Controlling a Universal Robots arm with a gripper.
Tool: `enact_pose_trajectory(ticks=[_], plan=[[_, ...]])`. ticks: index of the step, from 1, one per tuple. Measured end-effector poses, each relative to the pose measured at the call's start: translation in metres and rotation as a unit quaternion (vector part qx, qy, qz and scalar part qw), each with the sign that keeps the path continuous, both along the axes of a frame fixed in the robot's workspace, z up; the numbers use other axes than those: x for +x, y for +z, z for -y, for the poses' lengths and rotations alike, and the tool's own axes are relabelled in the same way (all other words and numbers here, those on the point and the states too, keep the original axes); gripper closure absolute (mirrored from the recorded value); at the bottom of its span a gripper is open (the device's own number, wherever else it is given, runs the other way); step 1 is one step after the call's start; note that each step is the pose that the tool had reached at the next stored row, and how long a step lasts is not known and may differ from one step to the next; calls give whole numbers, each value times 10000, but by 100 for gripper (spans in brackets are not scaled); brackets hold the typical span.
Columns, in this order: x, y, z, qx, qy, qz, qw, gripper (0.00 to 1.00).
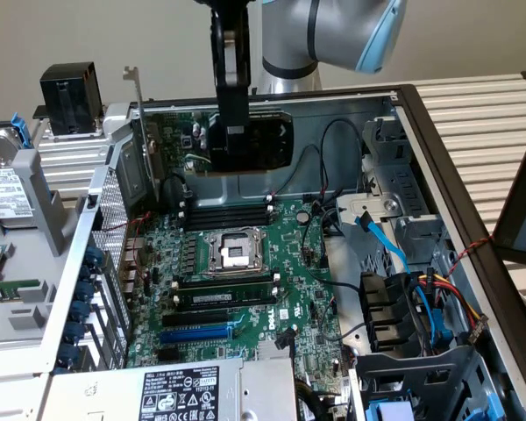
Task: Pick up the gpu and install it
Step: 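Insert the gpu into the slot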
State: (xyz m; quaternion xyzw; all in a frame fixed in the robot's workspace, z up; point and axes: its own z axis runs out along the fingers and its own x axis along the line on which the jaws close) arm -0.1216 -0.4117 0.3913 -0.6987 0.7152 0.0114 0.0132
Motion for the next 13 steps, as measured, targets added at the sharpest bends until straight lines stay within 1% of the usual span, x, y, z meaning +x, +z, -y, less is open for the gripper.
enact_pose_trajectory(ticks=[4, 6, 9, 11, 13], plan=[[-19, -71, 3, -6, 13, 0, 10000, 73], [-33, -94, 37, -5, 19, 0, 10000, 73], [-63, -119, 48, -5, 29, 0, 10000, 73], [-108, -143, 50, -4, 28, 12, 10000, 73], [-119, -169, 50, -5, -17, 27, 10000, 73]])
